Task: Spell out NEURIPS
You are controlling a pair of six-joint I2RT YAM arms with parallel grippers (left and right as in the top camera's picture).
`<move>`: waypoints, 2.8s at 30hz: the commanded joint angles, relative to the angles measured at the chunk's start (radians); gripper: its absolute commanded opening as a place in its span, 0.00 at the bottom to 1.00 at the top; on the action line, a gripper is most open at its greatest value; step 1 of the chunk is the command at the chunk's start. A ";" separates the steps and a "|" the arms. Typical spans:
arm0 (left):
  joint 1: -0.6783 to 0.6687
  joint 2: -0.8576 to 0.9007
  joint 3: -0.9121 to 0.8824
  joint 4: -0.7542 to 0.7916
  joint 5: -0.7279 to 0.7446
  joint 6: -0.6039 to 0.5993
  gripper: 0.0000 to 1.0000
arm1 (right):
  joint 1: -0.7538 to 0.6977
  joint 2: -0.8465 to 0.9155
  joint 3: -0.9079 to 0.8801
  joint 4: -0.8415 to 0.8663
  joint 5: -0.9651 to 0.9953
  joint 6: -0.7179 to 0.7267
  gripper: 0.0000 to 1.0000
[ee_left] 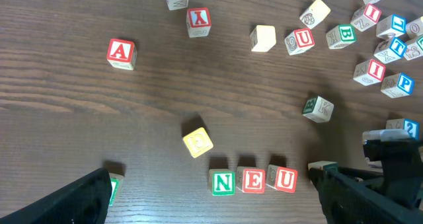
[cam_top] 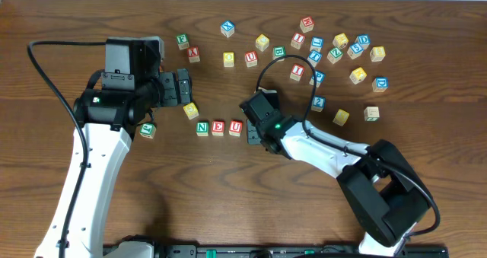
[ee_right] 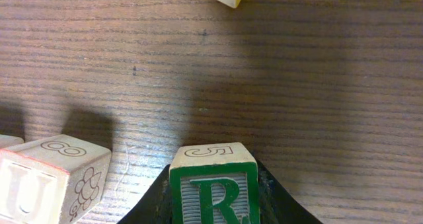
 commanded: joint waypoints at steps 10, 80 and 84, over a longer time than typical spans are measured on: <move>0.002 -0.009 0.023 0.000 0.006 0.006 0.98 | 0.024 0.126 0.099 -0.044 -0.045 -0.030 0.22; 0.002 -0.009 0.023 0.000 0.005 0.006 0.98 | 0.051 0.124 0.100 -0.096 -0.026 -0.003 0.41; 0.002 -0.009 0.023 0.000 0.006 0.006 0.98 | 0.048 0.122 0.100 -0.097 -0.026 -0.003 0.40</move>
